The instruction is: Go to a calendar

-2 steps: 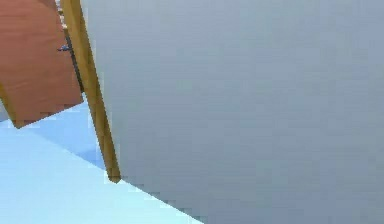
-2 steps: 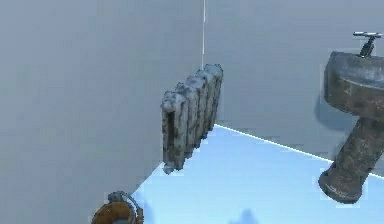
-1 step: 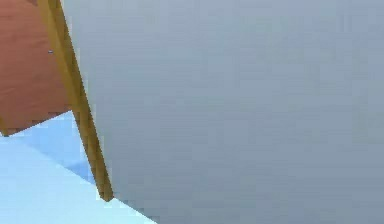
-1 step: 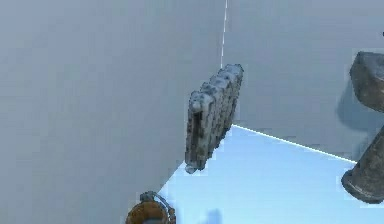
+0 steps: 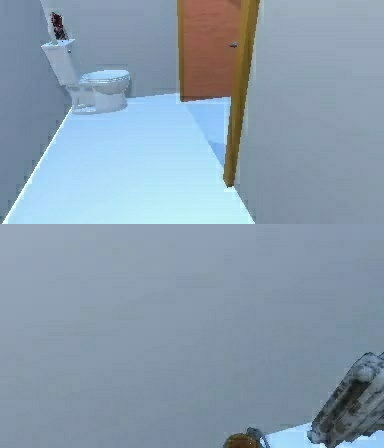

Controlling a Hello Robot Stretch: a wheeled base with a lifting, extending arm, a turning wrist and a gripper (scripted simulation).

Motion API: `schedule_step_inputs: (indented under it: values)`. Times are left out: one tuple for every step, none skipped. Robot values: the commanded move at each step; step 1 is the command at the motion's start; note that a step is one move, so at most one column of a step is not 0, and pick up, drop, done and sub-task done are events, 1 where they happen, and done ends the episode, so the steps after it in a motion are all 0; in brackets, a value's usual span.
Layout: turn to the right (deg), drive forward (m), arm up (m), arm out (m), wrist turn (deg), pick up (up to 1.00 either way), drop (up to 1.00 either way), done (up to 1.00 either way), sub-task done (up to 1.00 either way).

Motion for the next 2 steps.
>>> schedule_step_inputs:
  values:
    - [-15.0,0.0,0.0,0.0,0.0,0.0,0.0,0.0,0.0]
    - [0.0,1.0,0.0,0.0,0.0,0.0,0.0,0.0,0.0]
